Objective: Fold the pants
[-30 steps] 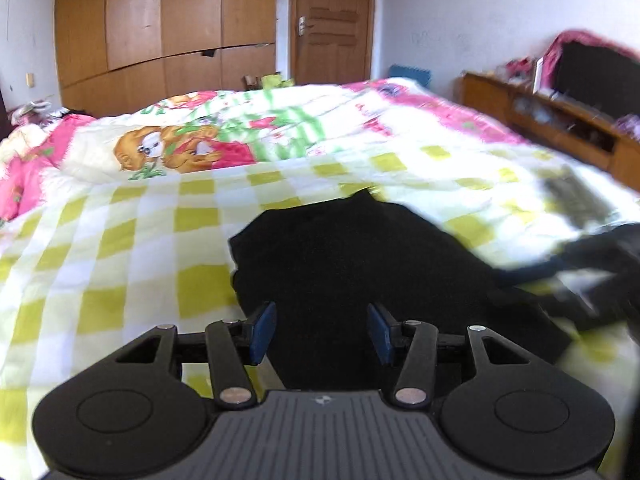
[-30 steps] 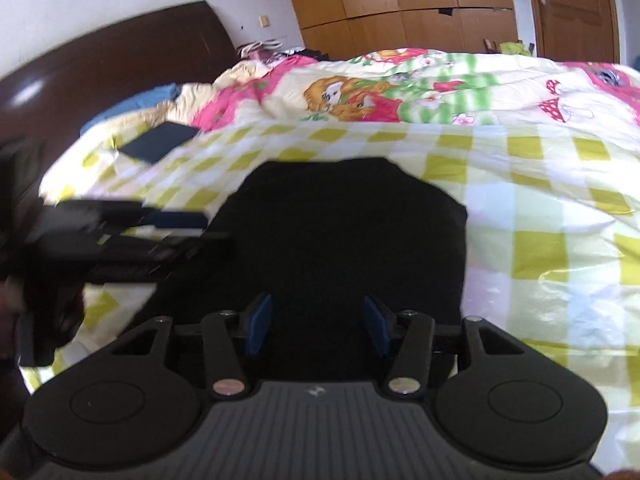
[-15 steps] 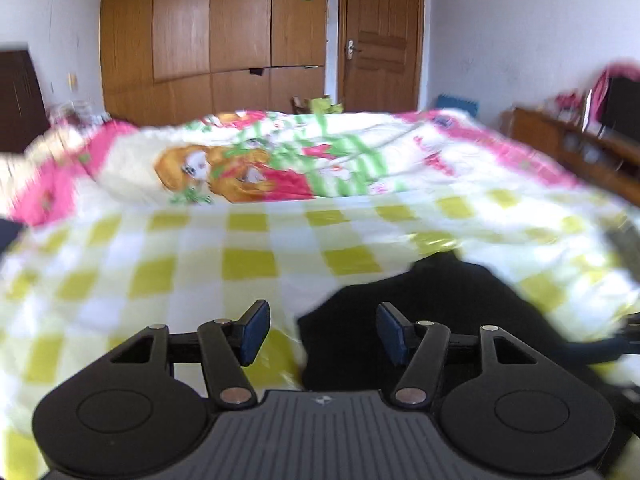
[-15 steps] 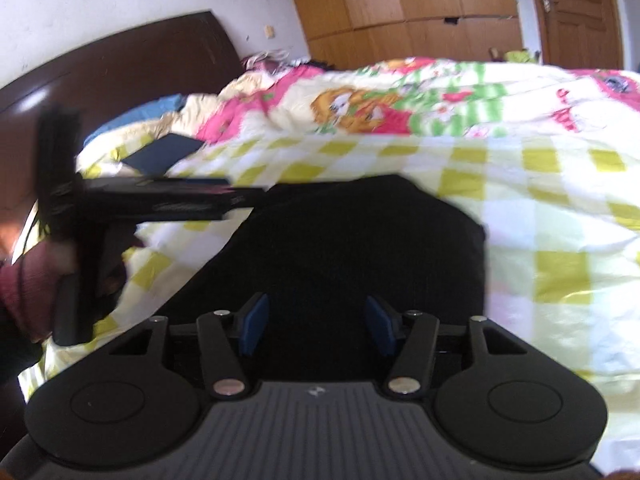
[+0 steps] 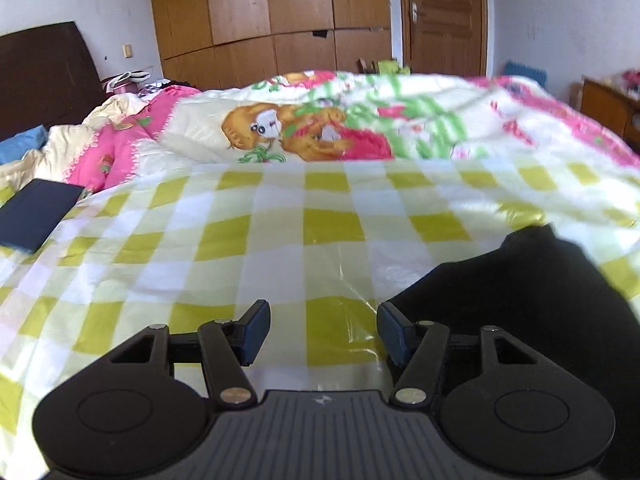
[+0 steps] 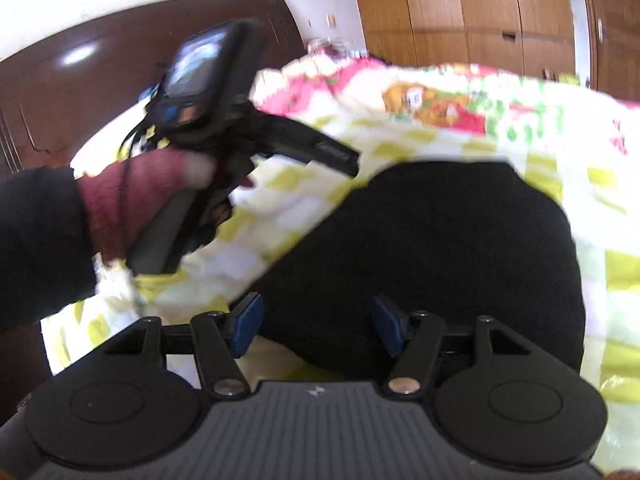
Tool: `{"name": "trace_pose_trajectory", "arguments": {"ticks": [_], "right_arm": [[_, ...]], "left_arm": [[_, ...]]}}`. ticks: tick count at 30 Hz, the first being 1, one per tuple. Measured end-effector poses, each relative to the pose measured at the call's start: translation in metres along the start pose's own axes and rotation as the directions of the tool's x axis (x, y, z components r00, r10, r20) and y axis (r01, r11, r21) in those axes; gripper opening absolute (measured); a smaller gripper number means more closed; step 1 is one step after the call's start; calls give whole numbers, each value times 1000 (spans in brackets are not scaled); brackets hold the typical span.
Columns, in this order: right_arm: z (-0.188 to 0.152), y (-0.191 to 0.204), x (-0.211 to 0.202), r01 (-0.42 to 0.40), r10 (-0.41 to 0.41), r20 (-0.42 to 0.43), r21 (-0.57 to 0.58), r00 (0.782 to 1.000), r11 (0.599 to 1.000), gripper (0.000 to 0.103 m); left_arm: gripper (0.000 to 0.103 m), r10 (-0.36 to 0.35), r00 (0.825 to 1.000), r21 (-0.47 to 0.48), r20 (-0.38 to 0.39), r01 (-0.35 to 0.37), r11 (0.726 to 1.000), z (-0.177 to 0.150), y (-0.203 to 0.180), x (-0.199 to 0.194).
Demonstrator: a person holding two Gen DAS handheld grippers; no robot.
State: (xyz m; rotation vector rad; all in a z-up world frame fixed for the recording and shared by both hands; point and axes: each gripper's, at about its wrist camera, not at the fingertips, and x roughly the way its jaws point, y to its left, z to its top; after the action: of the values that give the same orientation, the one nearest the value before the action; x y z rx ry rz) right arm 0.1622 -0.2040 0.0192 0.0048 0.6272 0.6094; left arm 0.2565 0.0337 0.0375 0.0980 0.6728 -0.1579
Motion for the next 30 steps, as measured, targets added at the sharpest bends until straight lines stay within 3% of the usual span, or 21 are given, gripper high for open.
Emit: {"name": "trace_pose_trajectory", "arguments": {"ticks": [3, 5, 7, 10, 15, 19, 23, 30], "right_arm": [[-4, 8, 14, 28, -29, -18, -38, 999, 999, 63], [-11, 11, 28, 67, -73, -81, -71, 994, 995, 63], [-13, 13, 20, 76, -83, -81, -83, 993, 994, 63], [-12, 8, -9, 63, -64, -48, -26, 997, 998, 64], [-25, -7, -40, 126, -122, -53, 85, 991, 988, 65], [-45, -17, -58, 176, -159, -97, 213, 983, 961, 65], [-51, -21, -72, 196, -180, -88, 239, 980, 951, 66], [-59, -19, -81, 183, -166, -89, 249, 982, 951, 67]], "left_arm": [[72, 1, 1000, -20, 26, -1, 1000, -12, 6, -38], [72, -4, 1000, -50, 13, 5, 999, -29, 9, -58], [72, -13, 1000, -68, -22, 12, 998, -50, 11, -72], [72, -8, 998, -81, -68, 2, 997, -84, 10, -90], [72, -66, 997, -115, -43, 60, 992, -117, -14, -124], [72, -90, 995, -108, -45, 85, 991, -131, -38, -139], [73, -106, 994, -146, -35, 100, 984, -140, -52, -154], [73, -109, 993, -89, -43, 105, 990, -147, -77, -168]]}}
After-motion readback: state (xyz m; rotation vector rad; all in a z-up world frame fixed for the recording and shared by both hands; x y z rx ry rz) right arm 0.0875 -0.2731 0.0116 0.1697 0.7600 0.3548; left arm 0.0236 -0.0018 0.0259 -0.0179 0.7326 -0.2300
